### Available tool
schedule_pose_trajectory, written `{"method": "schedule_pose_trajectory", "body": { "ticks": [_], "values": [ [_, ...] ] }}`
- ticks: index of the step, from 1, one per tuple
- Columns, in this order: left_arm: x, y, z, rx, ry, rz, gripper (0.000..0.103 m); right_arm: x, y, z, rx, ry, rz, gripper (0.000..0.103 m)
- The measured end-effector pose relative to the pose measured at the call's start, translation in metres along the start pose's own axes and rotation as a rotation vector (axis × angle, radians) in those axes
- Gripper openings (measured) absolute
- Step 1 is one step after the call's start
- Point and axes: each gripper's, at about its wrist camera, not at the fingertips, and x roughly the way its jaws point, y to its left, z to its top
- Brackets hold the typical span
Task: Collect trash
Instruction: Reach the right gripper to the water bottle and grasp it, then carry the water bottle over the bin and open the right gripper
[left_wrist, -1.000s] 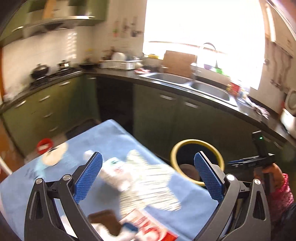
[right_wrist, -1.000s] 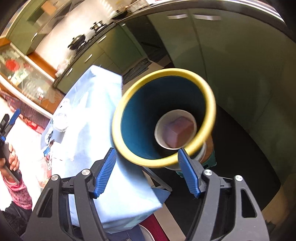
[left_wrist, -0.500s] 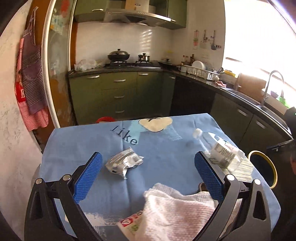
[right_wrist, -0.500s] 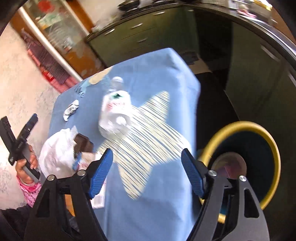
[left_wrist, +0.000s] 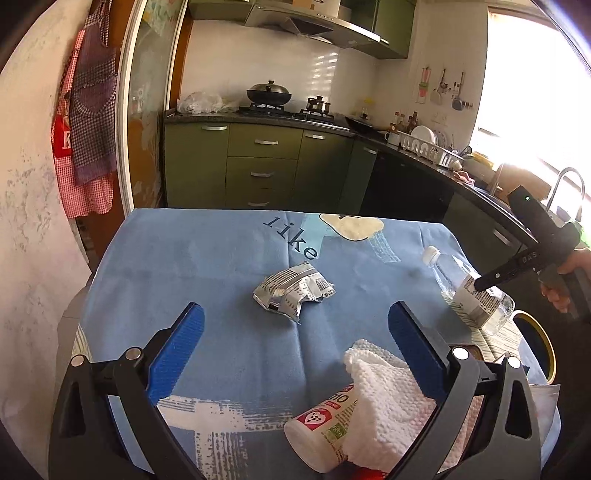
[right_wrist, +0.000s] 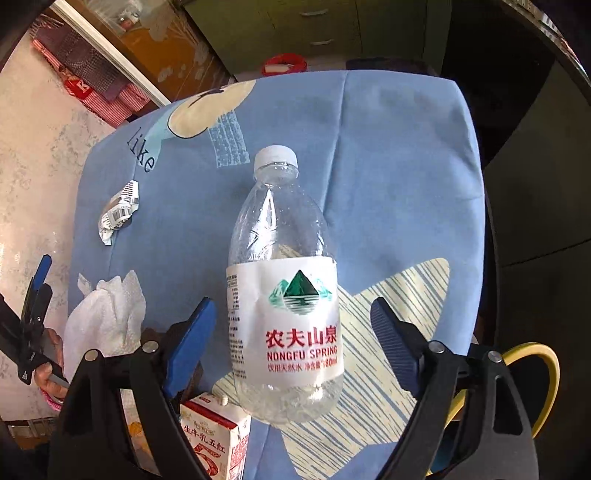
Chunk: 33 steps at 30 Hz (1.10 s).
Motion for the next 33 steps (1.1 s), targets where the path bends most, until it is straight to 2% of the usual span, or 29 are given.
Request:
{"method": "schedule_pose_trajectory", "body": {
  "ticks": [5,11,12,13,14,15,24,33],
  "values": [
    [0.002,-0.002,-0.002,0.009,0.005,0.016,0.098,0.025,0.009,0.009,-0.012,0.049,-0.063,0.081],
    [0.004,-0.004,-0.004,0.009,0.016,0.004,0.098,0.038,0.013,0.014,-0.037,0.054,-0.121,0.081],
    [0.004,-0.005,-0.004,0.011,0.015,0.003,0.098,0.038,0.013,0.014,-0.042,0.049,-0.131,0.079],
    [0.004,-0.005,-0.004,0.011,0.015,0.003,0.098,0.038,0.015,0.015,-0.048,0.042,-0.144,0.074],
    [0.004,-0.005,-0.004,0.012,0.015,0.004,0.098,0.038,0.017,0.016,-0.054,0.034,-0.158,0.063],
    [0.004,-0.005,-0.004,0.012,0.014,0.005,0.098,0.037,0.018,0.016,-0.055,0.028,-0.164,0.063],
    [0.001,-0.001,-0.004,-0.002,-0.002,0.011,0.098,0.031,0.022,0.003,-0.073,0.009,-0.155,0.061],
    [-0.001,-0.001,-0.004,0.002,-0.015,0.015,0.098,-0.021,0.000,-0.026,-0.028,-0.083,-0.096,0.061]
  ]
}}
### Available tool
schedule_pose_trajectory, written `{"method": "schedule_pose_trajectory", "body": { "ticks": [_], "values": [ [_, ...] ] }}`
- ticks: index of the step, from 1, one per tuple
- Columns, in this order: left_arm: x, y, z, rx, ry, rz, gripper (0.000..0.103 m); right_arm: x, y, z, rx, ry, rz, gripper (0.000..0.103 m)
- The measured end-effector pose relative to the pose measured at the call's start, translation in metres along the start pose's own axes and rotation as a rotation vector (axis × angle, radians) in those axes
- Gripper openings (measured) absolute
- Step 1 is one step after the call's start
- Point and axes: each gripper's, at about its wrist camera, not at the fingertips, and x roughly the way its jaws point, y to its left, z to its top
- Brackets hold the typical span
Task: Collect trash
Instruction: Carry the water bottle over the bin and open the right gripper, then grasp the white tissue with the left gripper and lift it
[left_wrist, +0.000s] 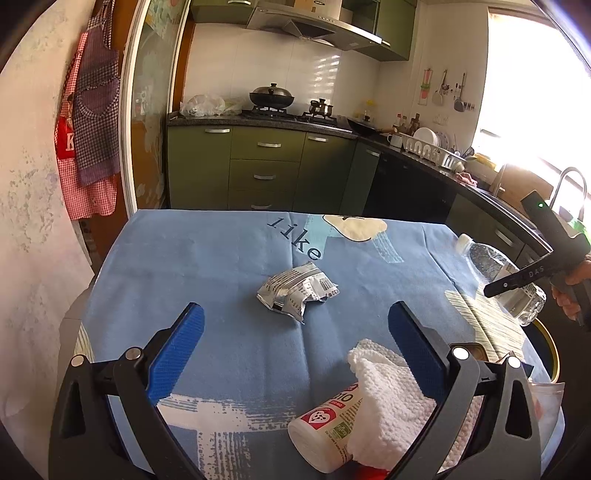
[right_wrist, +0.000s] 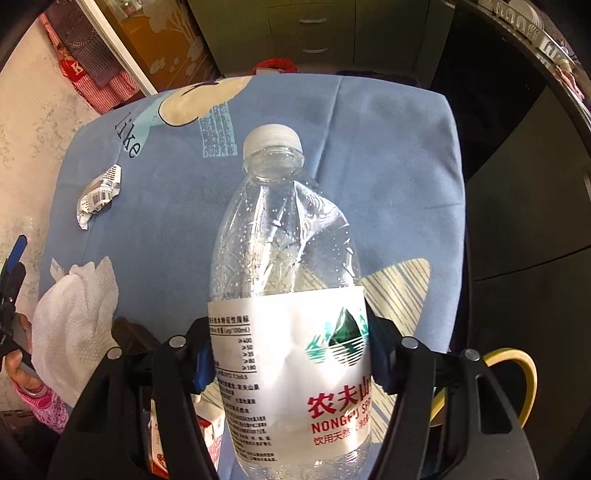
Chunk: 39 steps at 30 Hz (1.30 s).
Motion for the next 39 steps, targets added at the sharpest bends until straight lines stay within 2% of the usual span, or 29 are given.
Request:
{"method": "schedule_pose_trajectory", "body": {
  "ticks": [7,9,15,19,22,25,29,39],
  "values": [
    [0.000,-0.003,-0.001,0.006,-0.006,0.000,0.098,-0.046,-0.089,-0.064,0.178,-0.056,-0.029,0.061],
    [0.001,-0.004,-0.001,0.010,-0.003,-0.001,0.098,-0.052,-0.124,-0.090,0.242,-0.041,-0.051,0.062],
    [0.006,-0.009,-0.004,0.031,0.009,0.006,0.098,-0.050,-0.195,-0.155,0.387,0.036,-0.133,0.062],
    [0.008,-0.011,-0.006,0.043,0.015,0.003,0.098,-0.038,-0.228,-0.184,0.458,0.097,-0.159,0.063],
    [0.009,-0.013,-0.006,0.047,0.017,0.002,0.098,-0.032,-0.247,-0.194,0.502,0.106,-0.232,0.069],
    [0.009,-0.012,-0.006,0.045,0.017,0.002,0.098,-0.040,-0.257,-0.201,0.548,0.058,-0.218,0.070],
    [0.009,-0.011,-0.006,0.042,0.016,-0.002,0.098,-0.052,-0.249,-0.208,0.541,0.012,-0.191,0.070],
    [0.007,-0.018,-0.007,0.053,0.022,-0.054,0.098,-0.069,-0.188,-0.248,0.489,-0.146,-0.080,0.074]
  ]
}}
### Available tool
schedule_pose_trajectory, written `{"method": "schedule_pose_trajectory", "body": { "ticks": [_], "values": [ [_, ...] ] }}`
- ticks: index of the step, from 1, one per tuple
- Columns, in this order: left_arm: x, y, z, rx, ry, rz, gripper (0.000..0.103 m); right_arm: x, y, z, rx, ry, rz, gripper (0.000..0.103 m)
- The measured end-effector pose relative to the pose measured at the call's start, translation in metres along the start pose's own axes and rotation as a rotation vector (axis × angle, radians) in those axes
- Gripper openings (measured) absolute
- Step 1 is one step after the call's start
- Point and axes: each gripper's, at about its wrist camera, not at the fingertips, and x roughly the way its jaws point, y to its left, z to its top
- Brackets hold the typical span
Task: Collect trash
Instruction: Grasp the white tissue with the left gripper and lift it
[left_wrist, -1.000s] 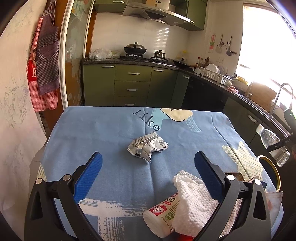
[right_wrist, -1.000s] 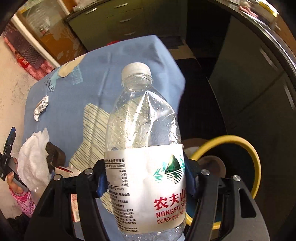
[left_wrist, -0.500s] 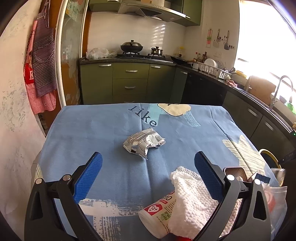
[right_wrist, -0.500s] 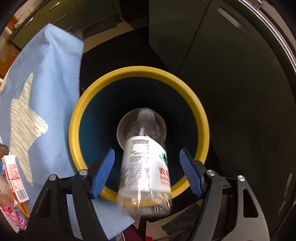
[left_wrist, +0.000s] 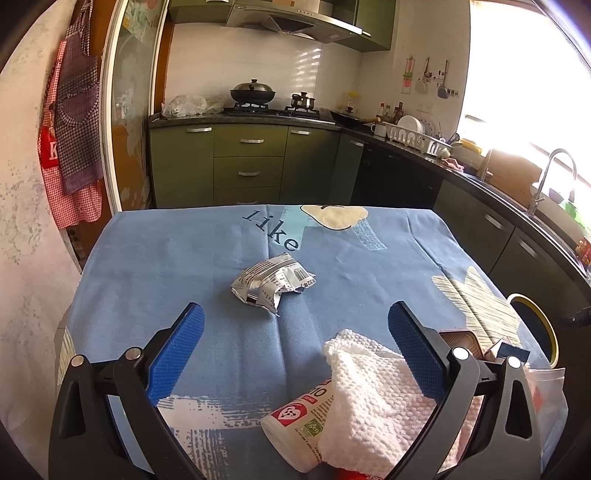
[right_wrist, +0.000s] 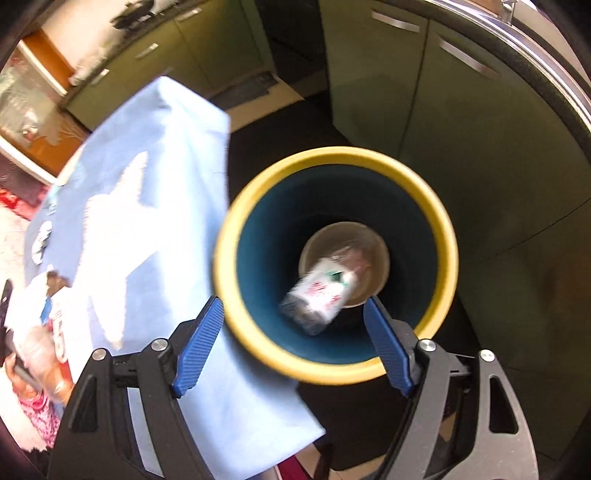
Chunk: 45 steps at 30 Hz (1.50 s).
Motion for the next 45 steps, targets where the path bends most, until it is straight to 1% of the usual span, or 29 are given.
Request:
{"method": "schedule_pose_trajectory", "body": {
  "ticks": [1,3,7,10,12,14,16,17,18,20,25,27,28,30,31,34,36,39,42,45],
  "values": [
    [-0.001,-0.001,0.001,-0.002,0.001,-0.013,0.098,0.002,0.008,0.001,-0.004,-0.004,0.010,0.074],
    [-0.005,-0.003,0.002,-0.004,-0.002,-0.030,0.098,0.004,0.026,-0.008,-0.014,-0.004,0.029,0.074],
    [-0.025,-0.012,0.005,0.009,-0.010,-0.073,0.098,0.002,0.035,-0.017,-0.035,-0.005,0.050,0.075],
    [-0.035,-0.024,0.000,0.047,0.039,-0.118,0.098,-0.001,0.034,-0.021,-0.037,-0.015,0.071,0.075],
    [-0.041,-0.035,-0.007,0.094,0.078,-0.139,0.098,-0.001,0.034,-0.022,-0.039,-0.018,0.087,0.075],
    [-0.048,-0.047,-0.017,0.155,0.111,-0.146,0.098,0.001,0.034,-0.022,-0.043,-0.018,0.100,0.076],
    [-0.055,-0.056,-0.026,0.208,0.141,-0.138,0.098,0.003,0.034,-0.024,-0.049,-0.019,0.112,0.076],
    [-0.059,-0.059,-0.030,0.227,0.153,-0.134,0.095,0.004,0.035,-0.025,-0.051,-0.020,0.118,0.076],
    [-0.063,-0.062,-0.034,0.238,0.163,-0.135,0.088,0.006,0.035,-0.025,-0.053,-0.019,0.124,0.076],
    [-0.068,-0.065,-0.037,0.253,0.178,-0.143,0.081,0.008,0.035,-0.026,-0.055,-0.021,0.136,0.076],
    [-0.064,-0.073,-0.043,0.297,0.223,-0.124,0.067,0.011,0.035,-0.029,-0.062,-0.021,0.162,0.076],
    [-0.060,-0.073,-0.044,0.302,0.245,-0.119,0.055,0.011,0.036,-0.030,-0.069,-0.020,0.169,0.076],
    [-0.059,-0.073,-0.045,0.304,0.257,-0.113,0.052,0.011,0.036,-0.031,-0.070,-0.021,0.170,0.076],
    [-0.056,-0.071,-0.046,0.299,0.269,-0.103,0.039,0.010,0.035,-0.032,-0.071,-0.027,0.170,0.076],
    [-0.055,-0.070,-0.046,0.293,0.272,-0.101,0.037,0.009,0.035,-0.032,-0.070,-0.029,0.173,0.076],
    [-0.058,-0.070,-0.044,0.295,0.257,-0.105,0.024,0.009,0.035,-0.030,-0.072,-0.033,0.180,0.076],
    [-0.060,-0.072,-0.040,0.306,0.243,-0.105,0.009,0.010,0.037,-0.030,-0.076,-0.034,0.186,0.076],
    [-0.063,-0.076,-0.035,0.318,0.231,-0.111,0.006,0.011,0.040,-0.030,-0.083,-0.033,0.192,0.076],
    [-0.067,-0.079,-0.028,0.321,0.218,-0.129,0.005,0.012,0.041,-0.031,-0.090,-0.029,0.193,0.076],
    [-0.077,-0.082,-0.015,0.318,0.187,-0.153,0.005,0.012,0.038,-0.031,-0.084,-0.030,0.194,0.076]
  ]
}}
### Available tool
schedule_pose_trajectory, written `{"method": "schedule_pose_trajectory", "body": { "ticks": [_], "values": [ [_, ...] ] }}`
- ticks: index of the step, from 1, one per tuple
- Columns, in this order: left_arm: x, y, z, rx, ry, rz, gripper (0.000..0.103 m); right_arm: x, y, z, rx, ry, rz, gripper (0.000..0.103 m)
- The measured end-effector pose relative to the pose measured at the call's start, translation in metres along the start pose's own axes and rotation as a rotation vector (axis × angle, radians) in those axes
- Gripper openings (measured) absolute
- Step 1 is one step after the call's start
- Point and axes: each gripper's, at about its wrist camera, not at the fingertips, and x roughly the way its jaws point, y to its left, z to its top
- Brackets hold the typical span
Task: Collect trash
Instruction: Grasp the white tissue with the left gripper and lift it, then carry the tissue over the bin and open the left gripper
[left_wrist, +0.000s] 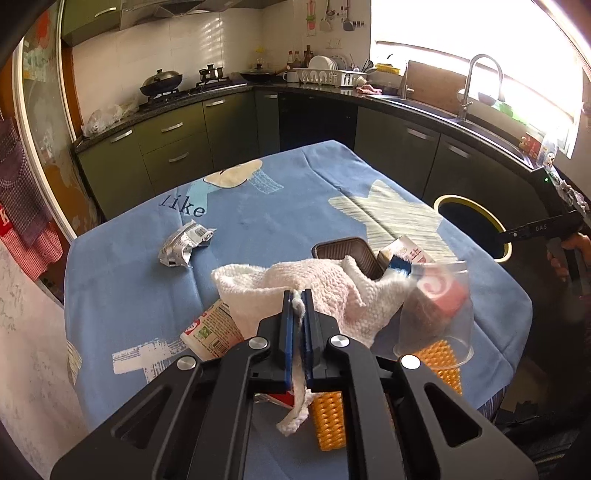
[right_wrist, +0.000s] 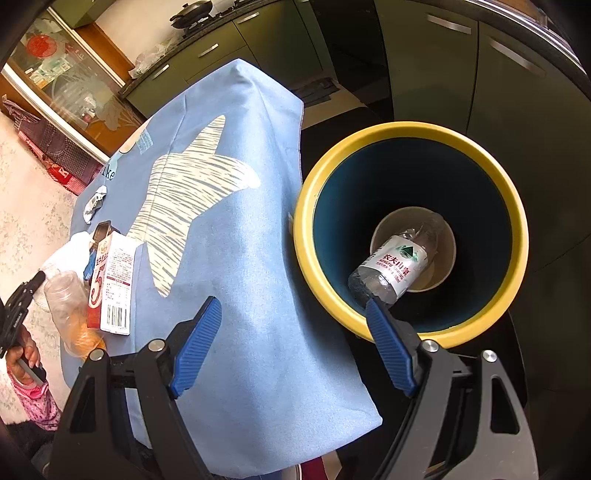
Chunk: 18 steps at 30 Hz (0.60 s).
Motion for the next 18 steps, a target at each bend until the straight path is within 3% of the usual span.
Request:
{"method": "schedule_pose_trajectory", "body": {
  "ticks": [11,18],
  "values": [
    [-0.044,-0.008,0.073,0.030,-0.114,-0.073,0.005,-0.007,-0.002,-0.002,-0.005,-0.022,0.013,0.076],
    [-0.063,-0.039,0.118,0.114,-0.159,-0.119,0.005,-0.020,-0.006,-0.006,0.001,-0.057,0.011,0.076]
  ]
}}
